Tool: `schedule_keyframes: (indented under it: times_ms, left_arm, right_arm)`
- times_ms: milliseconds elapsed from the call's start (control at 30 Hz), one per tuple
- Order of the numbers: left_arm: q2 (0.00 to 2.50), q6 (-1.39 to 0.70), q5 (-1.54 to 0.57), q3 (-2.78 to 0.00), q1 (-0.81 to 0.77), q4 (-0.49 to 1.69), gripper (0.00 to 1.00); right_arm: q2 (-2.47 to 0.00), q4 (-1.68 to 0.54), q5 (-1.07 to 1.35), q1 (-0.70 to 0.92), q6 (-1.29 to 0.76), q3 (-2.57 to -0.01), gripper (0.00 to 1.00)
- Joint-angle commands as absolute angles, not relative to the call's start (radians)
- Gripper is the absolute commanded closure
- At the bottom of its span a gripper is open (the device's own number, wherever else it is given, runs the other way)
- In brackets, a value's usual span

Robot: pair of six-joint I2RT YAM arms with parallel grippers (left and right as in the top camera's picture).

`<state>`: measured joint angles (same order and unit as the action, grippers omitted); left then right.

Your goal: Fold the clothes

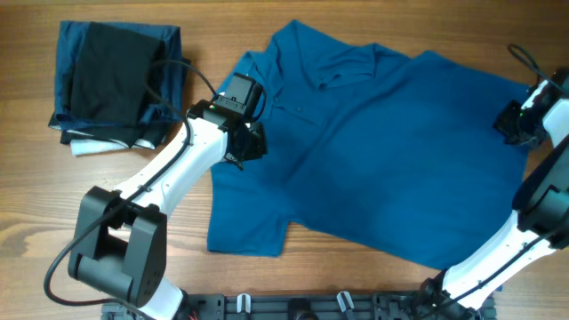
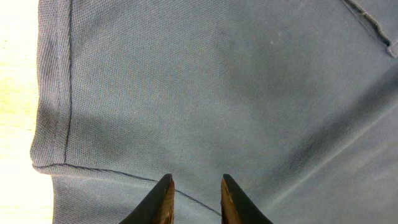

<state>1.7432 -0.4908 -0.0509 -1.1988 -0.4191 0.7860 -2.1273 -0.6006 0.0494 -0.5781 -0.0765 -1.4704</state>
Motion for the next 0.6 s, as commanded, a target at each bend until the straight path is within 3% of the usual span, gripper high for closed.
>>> schedule_keyframes:
  times_ms: [0, 433, 567]
  left_arm:
    - [1.749, -0.479, -0.059, -1.192, -0.423, 0.79, 0.75]
    - [1.749, -0.479, -0.059, -1.192, -0.423, 0.789, 0.76]
    - [1.747, -0.472, -0.058, -1.206, -0.423, 0.741, 0.79]
  right_arm:
    - [-2.176, -0.622, -0.067, -0.62, -0.067, -1.481, 0.95]
    - [-2.175, -0.645, -0.113, -0.717, -0.077, -1.483, 0.96]
    - [-2.16, -0.651, -0.013, -0.71, -0.06, -1.53, 0.83]
